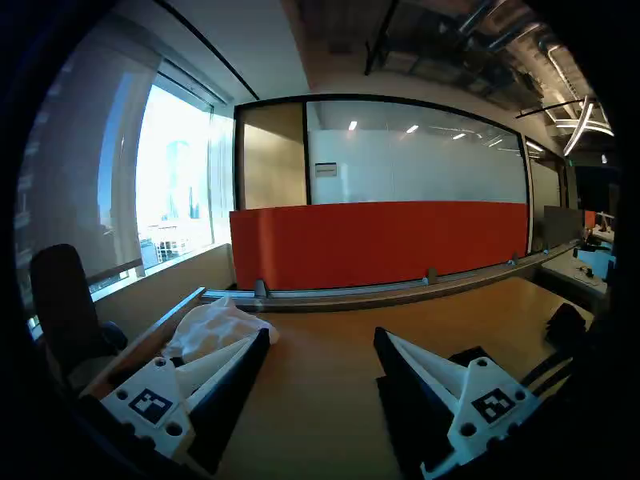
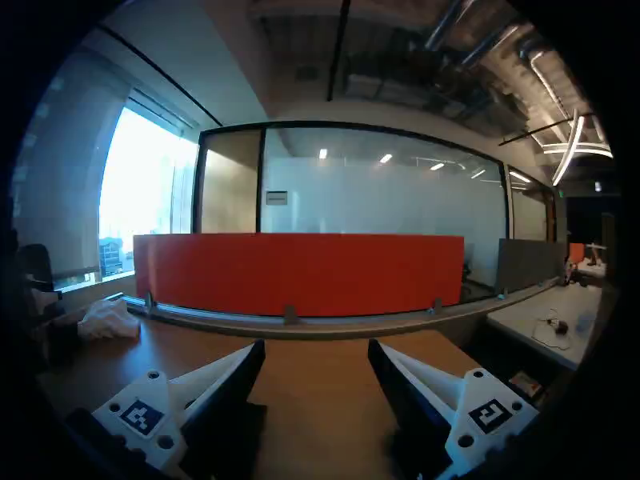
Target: Fold towel
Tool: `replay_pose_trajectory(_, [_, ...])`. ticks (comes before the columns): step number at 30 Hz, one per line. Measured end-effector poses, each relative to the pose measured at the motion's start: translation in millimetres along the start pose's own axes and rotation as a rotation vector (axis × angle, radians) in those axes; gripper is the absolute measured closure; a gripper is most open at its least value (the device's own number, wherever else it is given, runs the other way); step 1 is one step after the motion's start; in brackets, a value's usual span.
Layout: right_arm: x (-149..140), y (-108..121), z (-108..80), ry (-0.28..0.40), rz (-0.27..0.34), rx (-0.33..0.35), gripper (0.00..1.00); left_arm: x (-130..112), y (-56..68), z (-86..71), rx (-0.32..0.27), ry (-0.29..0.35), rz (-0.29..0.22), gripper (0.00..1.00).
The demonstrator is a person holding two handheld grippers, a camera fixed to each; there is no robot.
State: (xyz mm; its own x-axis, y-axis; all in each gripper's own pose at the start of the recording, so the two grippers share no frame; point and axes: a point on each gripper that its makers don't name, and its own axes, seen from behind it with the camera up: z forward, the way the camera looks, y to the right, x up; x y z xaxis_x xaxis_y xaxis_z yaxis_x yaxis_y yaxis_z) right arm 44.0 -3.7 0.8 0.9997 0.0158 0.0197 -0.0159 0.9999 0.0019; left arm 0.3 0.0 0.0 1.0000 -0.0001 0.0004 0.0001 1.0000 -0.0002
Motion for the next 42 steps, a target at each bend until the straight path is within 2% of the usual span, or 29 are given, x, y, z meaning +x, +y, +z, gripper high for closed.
replay_pose_trajectory(6, [9,-3,1.4,-0.012,0.002,0.015,0.01,3,1.3,0.5,-0.011,-0.017,0.005,0.03])
replay_pose_trajectory(11, [8,-14,-0.4,-0.050,-0.026,0.073,0.00,4,9.0,0.4,-0.050,-0.046,0.030,0.03])
replay_pose_trajectory(17, [3,-34,-6.1,-0.110,-0.086,0.184,0.00,-1,23.6,0.5,-0.131,-0.107,0.049,0.03])
replay_pose_trajectory(21, [-1,-48,-10.4,-0.153,-0.142,0.257,0.00,-7,38.4,-0.4,-0.210,-0.150,0.045,0.03])
replay_pose_trajectory(26, [-8,-64,-16.6,-0.211,-0.186,0.342,0.00,-14,55.3,-4.9,-0.302,-0.189,0.071,0.03])
replay_pose_trajectory(33, [-18,-74,-19.7,-0.265,-0.221,0.411,0.00,-28,66.2,-8.7,-0.360,-0.226,0.102,0.03])
replay_pose_trajectory(42, [-51,-88,-26.7,-0.352,-0.251,0.494,0.00,-63,79.2,-12.1,-0.401,-0.278,0.137,0.03])
